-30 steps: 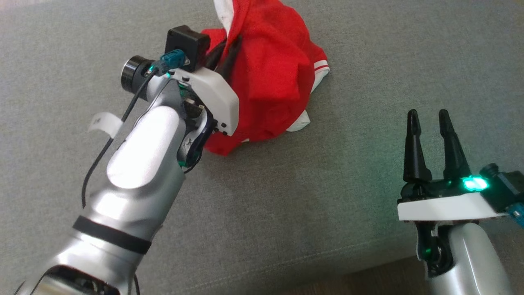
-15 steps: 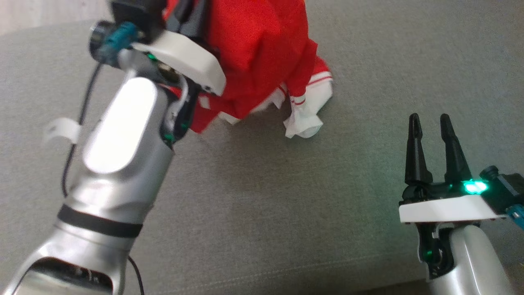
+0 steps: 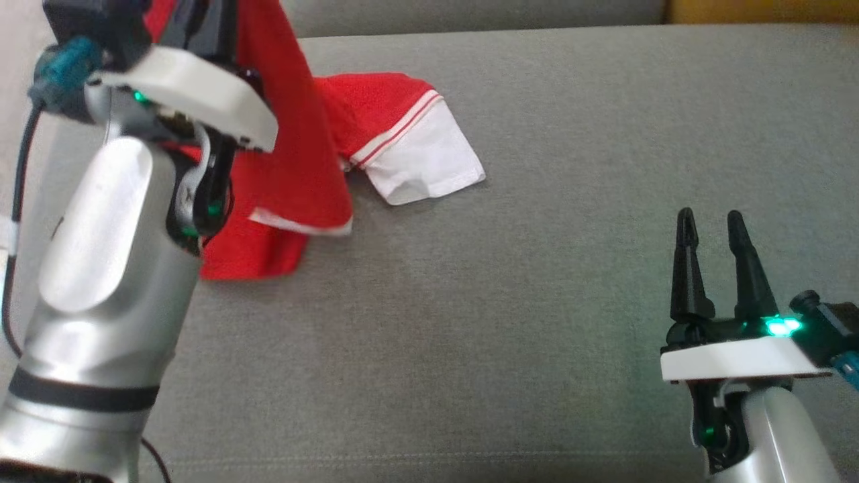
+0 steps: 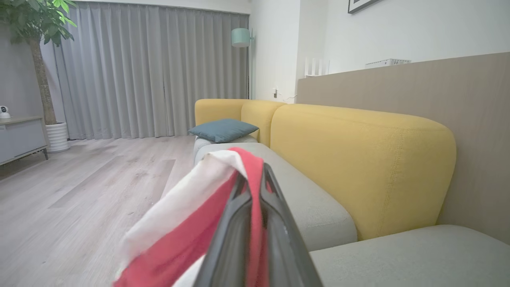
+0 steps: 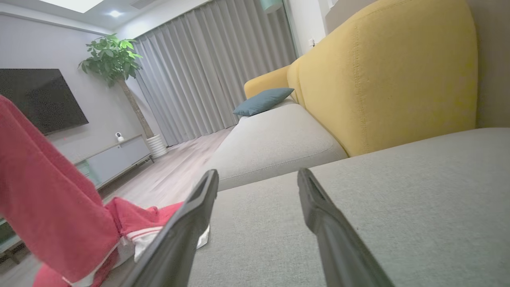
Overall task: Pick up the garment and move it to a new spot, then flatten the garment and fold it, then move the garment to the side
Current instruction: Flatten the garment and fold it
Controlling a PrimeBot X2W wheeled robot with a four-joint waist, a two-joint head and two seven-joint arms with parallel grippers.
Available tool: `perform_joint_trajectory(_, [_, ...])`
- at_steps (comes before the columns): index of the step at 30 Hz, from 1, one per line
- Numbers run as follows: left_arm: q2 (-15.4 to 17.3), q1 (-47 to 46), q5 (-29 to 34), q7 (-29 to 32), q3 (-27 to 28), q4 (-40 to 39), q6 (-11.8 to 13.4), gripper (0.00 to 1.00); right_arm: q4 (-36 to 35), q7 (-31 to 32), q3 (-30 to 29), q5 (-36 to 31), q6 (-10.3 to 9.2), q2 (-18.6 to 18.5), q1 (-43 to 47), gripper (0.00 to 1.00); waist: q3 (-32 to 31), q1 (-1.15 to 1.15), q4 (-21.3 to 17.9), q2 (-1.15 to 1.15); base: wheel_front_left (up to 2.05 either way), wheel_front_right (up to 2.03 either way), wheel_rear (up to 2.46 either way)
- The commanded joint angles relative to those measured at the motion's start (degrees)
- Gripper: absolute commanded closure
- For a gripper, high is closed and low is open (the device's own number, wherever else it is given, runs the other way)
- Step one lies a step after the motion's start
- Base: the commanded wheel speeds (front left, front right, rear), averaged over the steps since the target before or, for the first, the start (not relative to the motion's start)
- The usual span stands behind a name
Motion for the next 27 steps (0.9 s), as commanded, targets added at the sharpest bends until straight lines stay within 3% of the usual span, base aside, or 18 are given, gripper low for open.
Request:
perform_joint_trajectory(1, [2.88, -1.66, -0.04, 0.32, 2.05, -2.87, 0.16, 1.0, -1.51, -0.62, 1.48, 0.16, 0.44, -0.32, -1.16, 0.0, -0.83, 0.0, 1.21, 0.0, 0.0, 0.0, 0.0])
perform_joint_trajectory(8, [10.21, 2.76, 2.12, -0.01, 5.5, -2.65, 3.66, 1.0, -1.63, -0.62, 1.93, 0.63, 0.44, -0.32, -1.36, 0.0, -1.05, 0.0, 1.63, 0.0, 0.0, 0.0, 0.0])
perform_joint_trajectory(15, [16.49, 8.92, 1.85, -1.37, 9.5, -4.17, 5.22, 1.0, -1.47, -0.62, 0.8, 0.53, 0.44, -0.32, -0.55, 0.0, -1.62, 0.0, 2.26, 0.0, 0.0, 0.0, 0.0])
perform_joint_trajectory(23, [19.78, 15.22, 1.19, 0.3, 10.26, -12.17, 5.55, 1.0, -1.11, -0.62, 0.26, 0.4, 0.44, -0.32, 0.23, 0.0, -3.04, 0.0, 3.87, 0.0, 0.0, 0.0, 0.0])
perform_joint_trajectory(27, [21.02, 15.95, 1.23, 0.69, 12.49, -16.31, 7.96, 1.0, -1.07, -0.62, 0.42, 0.46, 0.44, -0.32, 0.47, 0.0, -3.43, 0.0, 4.61, 0.0, 0.0, 0.0, 0.0])
